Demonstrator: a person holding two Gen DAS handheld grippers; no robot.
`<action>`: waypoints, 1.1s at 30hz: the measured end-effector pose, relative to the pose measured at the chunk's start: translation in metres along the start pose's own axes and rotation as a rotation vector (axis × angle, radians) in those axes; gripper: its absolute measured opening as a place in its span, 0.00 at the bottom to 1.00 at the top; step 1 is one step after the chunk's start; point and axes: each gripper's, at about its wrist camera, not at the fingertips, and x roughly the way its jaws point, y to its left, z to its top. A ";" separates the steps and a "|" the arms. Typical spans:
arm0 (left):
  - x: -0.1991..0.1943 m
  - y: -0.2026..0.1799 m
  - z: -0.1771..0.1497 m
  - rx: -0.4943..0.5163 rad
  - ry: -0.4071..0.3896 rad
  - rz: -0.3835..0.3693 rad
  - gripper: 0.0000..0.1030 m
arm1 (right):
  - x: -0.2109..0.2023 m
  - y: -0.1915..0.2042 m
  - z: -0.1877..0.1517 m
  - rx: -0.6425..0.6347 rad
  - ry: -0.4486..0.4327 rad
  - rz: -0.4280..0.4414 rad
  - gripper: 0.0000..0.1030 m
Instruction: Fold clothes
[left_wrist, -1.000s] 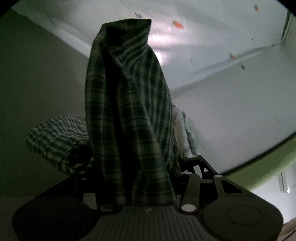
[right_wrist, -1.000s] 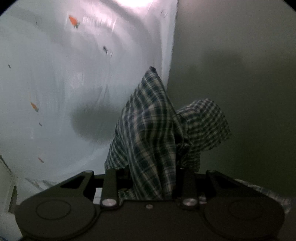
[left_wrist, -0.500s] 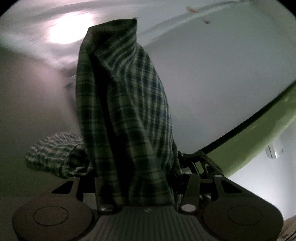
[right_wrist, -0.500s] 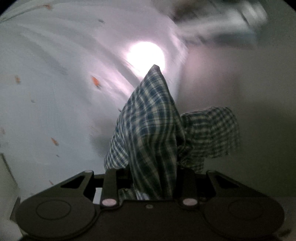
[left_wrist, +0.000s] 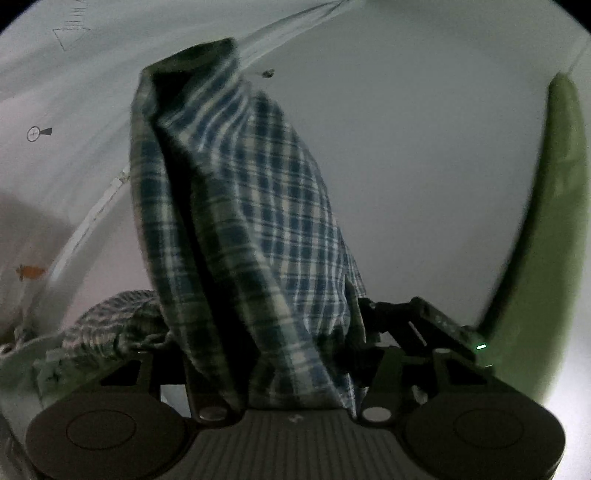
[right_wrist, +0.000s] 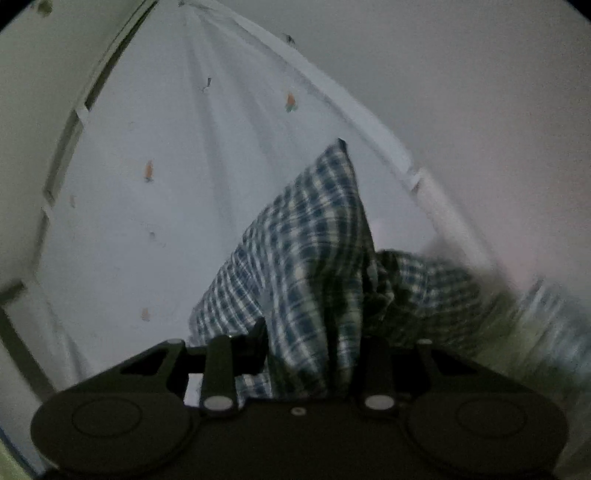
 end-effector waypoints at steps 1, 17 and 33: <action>0.014 0.002 -0.003 0.006 0.000 0.024 0.53 | 0.002 -0.004 0.006 -0.049 0.002 -0.038 0.39; 0.102 0.089 -0.037 0.059 0.174 0.546 0.83 | 0.061 -0.070 -0.050 -0.649 0.048 -0.408 0.86; 0.058 0.187 -0.038 0.087 0.196 0.997 0.84 | 0.144 -0.148 -0.091 -0.577 0.122 -0.460 0.51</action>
